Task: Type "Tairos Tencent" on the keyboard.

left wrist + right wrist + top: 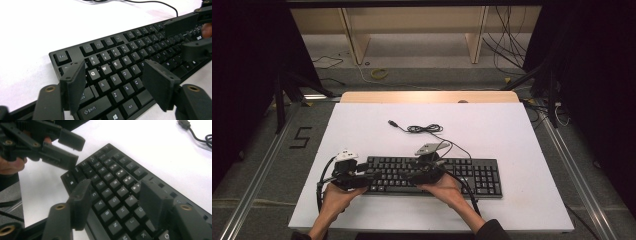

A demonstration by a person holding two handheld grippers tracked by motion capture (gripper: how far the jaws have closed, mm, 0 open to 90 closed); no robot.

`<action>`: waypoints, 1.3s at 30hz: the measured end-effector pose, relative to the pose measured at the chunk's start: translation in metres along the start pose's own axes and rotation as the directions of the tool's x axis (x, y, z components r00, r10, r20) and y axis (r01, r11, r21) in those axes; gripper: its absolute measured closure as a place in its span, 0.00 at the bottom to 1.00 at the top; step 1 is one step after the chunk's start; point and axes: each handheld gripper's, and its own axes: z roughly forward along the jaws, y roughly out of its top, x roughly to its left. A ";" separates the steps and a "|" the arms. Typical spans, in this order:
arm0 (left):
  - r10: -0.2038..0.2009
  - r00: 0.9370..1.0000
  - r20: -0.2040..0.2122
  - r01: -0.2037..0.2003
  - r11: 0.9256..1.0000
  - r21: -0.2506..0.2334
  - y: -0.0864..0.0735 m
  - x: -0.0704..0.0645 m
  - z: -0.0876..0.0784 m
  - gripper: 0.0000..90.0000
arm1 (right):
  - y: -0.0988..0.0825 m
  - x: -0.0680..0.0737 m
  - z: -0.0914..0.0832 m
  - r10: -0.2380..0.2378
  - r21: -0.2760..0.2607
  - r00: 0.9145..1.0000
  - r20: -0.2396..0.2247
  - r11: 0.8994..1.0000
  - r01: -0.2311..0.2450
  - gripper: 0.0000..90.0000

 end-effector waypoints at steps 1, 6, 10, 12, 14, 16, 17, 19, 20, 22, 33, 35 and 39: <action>0.003 1.000 0.000 -0.003 1.000 0.002 0.001 0.000 0.001 0.38 | -0.001 0.000 -0.001 -0.003 -0.002 1.000 0.002 1.000 0.003 0.47; 0.003 1.000 0.008 -0.003 1.000 0.002 0.008 0.001 0.004 0.41 | -0.005 0.000 -0.007 -0.002 -0.006 1.000 0.006 1.000 0.002 0.42; 0.006 1.000 0.017 -0.006 1.000 0.017 0.012 0.001 0.008 0.53 | -0.008 0.001 -0.011 -0.002 -0.003 1.000 0.005 1.000 0.002 0.40; 0.009 1.000 0.025 -0.009 1.000 0.027 0.014 0.000 0.010 0.60 | -0.009 0.001 -0.013 -0.005 -0.004 1.000 0.005 1.000 0.005 0.40; 0.016 0.999 0.028 -0.017 0.999 0.041 0.015 0.000 0.013 0.66 | -0.011 0.002 -0.014 -0.005 -0.004 1.000 0.004 1.000 0.005 0.39; 0.023 0.999 0.032 -0.025 0.998 0.054 0.015 -0.001 0.017 0.72 | -0.013 0.002 -0.016 -0.006 -0.005 1.000 0.004 1.000 0.006 0.39; 0.026 0.999 0.035 -0.028 0.998 0.061 0.016 -0.002 0.018 0.75 | -0.015 0.002 -0.016 -0.007 -0.005 1.000 0.004 1.000 0.007 0.38; 0.039 0.998 0.038 -0.042 0.996 0.074 0.016 -0.003 0.021 0.81 | -0.017 0.002 -0.017 -0.008 -0.004 1.000 0.005 1.000 0.008 0.38; 0.044 0.998 0.039 -0.047 0.996 0.077 0.016 -0.003 0.023 0.84 | -0.019 0.002 -0.018 -0.009 -0.004 1.000 0.004 1.000 0.009 0.38; 0.048 0.998 0.043 -0.052 0.995 0.084 0.017 -0.005 0.026 0.89 | -0.020 0.002 -0.020 -0.008 -0.005 1.000 0.005 1.000 0.008 0.38; 0.068 0.996 0.049 -0.074 0.989 0.130 0.019 -0.008 0.043 0.99 | -0.026 0.004 -0.024 -0.012 -0.006 1.000 0.001 1.000 0.012 0.38; 0.072 0.996 0.046 -0.078 0.987 0.140 0.019 -0.007 0.045 0.99 | -0.027 0.004 -0.025 -0.016 -0.010 1.000 0.002 1.000 0.016 0.38; 0.071 0.997 0.043 -0.077 0.986 0.145 0.019 -0.007 0.049 0.99 | -0.028 0.004 -0.026 -0.017 -0.012 1.000 0.002 1.000 0.017 0.38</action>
